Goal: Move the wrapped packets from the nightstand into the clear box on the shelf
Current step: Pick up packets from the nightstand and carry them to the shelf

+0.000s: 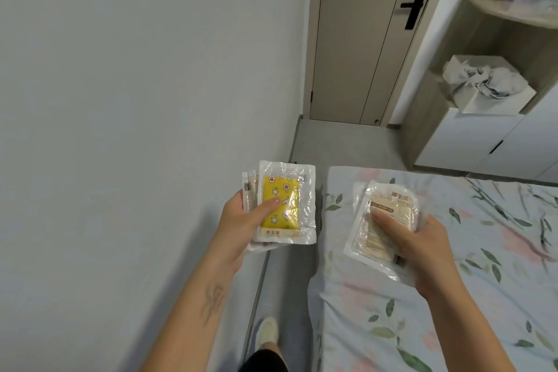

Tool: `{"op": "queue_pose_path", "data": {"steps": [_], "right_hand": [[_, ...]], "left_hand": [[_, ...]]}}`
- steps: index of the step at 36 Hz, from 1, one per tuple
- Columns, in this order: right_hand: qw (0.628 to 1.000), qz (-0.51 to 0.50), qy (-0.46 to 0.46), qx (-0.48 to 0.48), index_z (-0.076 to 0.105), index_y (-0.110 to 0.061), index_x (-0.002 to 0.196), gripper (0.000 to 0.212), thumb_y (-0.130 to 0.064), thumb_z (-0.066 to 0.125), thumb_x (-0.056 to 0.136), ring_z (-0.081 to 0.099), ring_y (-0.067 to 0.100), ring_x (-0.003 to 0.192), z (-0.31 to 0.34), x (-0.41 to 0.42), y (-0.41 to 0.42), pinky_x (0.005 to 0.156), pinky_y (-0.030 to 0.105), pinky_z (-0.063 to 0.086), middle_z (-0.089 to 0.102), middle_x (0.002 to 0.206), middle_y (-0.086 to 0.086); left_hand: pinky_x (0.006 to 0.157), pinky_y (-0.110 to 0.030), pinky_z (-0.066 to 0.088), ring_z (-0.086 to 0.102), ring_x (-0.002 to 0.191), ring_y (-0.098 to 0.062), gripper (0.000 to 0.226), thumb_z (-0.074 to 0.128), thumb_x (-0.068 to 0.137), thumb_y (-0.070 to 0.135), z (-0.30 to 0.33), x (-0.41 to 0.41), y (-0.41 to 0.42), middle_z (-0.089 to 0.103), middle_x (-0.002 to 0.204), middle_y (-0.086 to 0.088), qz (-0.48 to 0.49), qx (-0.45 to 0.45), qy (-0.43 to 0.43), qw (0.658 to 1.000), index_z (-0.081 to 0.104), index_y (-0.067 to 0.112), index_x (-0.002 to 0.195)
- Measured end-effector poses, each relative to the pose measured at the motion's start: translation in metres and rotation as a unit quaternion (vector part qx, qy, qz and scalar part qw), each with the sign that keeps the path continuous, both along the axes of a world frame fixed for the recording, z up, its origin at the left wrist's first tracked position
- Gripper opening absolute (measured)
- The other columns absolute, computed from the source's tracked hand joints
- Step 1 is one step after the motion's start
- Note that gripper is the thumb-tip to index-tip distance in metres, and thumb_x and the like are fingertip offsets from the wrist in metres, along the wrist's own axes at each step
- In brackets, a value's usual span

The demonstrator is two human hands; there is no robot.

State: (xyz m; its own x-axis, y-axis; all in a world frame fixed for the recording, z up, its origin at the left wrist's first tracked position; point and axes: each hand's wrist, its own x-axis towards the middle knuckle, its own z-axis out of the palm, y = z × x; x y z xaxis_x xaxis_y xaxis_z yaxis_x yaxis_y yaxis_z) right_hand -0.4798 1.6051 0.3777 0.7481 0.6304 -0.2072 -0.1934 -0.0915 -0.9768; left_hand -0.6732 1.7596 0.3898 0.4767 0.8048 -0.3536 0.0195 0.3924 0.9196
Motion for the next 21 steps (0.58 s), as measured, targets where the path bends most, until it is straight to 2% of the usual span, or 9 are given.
{"op": "queue_pose_path", "data": {"steps": [3,7,10,12,14,16,19,21], "right_hand": [[1.0,-0.012,0.011,-0.003,0.07,-0.013,0.09,0.017,-0.011,0.076,0.075,0.073,0.023,0.075,-0.006,0.028,0.033,0.073,0.04,0.058,0.076,0.08,0.005],[0.999,-0.019,0.027,-0.018,0.07,-0.013,0.094,0.023,-0.015,0.079,0.072,0.073,0.028,0.081,-0.015,0.07,0.079,0.078,0.047,0.056,0.076,0.086,0.008],[0.999,-0.027,0.033,-0.023,0.07,-0.011,0.098,0.03,-0.019,0.079,0.07,0.072,0.031,0.084,-0.018,0.104,0.12,0.08,0.049,0.056,0.075,0.089,0.01],[0.999,-0.032,0.032,-0.021,0.07,-0.011,0.096,0.026,-0.017,0.078,0.072,0.072,0.029,0.082,-0.019,0.128,0.153,0.077,0.047,0.057,0.075,0.088,0.009],[0.999,-0.033,0.027,-0.017,0.07,-0.013,0.092,0.017,-0.013,0.076,0.076,0.073,0.023,0.075,-0.017,0.154,0.192,0.068,0.039,0.059,0.076,0.083,0.006],[0.999,-0.034,0.022,-0.011,0.07,-0.014,0.089,0.013,-0.012,0.075,0.077,0.073,0.019,0.071,-0.015,0.18,0.231,0.063,0.034,0.059,0.076,0.082,0.004],[0.999,-0.035,0.025,-0.001,0.071,-0.015,0.091,0.015,-0.013,0.076,0.077,0.072,0.018,0.072,-0.01,0.216,0.284,0.069,0.036,0.056,0.075,0.084,0.004],[0.999,-0.033,0.031,0.008,0.071,-0.015,0.092,0.015,-0.012,0.075,0.077,0.072,0.017,0.071,-0.007,0.239,0.315,0.067,0.035,0.057,0.075,0.083,0.002]], "left_hand": [[0.064,-0.043,0.059,0.073,0.081,-0.026,0.019,0.07,0.083,0.015,-0.006,0.033,0.043,0.076,0.093,-0.005,0.001,0.002,0.003,1.0,0.067,0.018,0.102],[0.057,-0.038,0.058,0.074,0.077,-0.022,0.017,0.07,0.083,0.014,-0.017,0.079,0.102,0.076,0.089,-0.003,-0.006,-0.003,0.007,1.0,0.068,0.018,0.1],[0.065,-0.041,0.06,0.074,0.079,-0.022,0.016,0.07,0.083,0.014,-0.024,0.115,0.148,0.076,0.091,-0.003,-0.011,-0.002,0.012,1.0,0.068,0.019,0.098],[0.066,-0.04,0.06,0.074,0.079,-0.021,0.016,0.071,0.083,0.014,-0.026,0.14,0.182,0.076,0.091,-0.002,-0.016,-0.001,0.008,1.0,0.068,0.019,0.098],[0.065,-0.037,0.059,0.074,0.079,-0.02,0.017,0.071,0.083,0.014,-0.024,0.168,0.219,0.076,0.091,-0.002,-0.02,0.005,0.003,1.0,0.068,0.018,0.1],[0.069,-0.038,0.06,0.074,0.082,-0.021,0.018,0.071,0.083,0.014,-0.022,0.197,0.255,0.076,0.094,-0.002,-0.023,0.014,-0.003,1.0,0.068,0.019,0.101],[0.062,-0.031,0.059,0.073,0.075,-0.015,0.014,0.069,0.084,0.012,-0.019,0.238,0.302,0.076,0.086,0.003,-0.028,0.023,-0.011,0.999,0.068,0.02,0.096],[0.06,-0.029,0.059,0.073,0.075,-0.014,0.015,0.069,0.085,0.012,-0.018,0.262,0.328,0.076,0.085,0.004,-0.028,0.024,-0.017,0.999,0.068,0.02,0.097]]}}
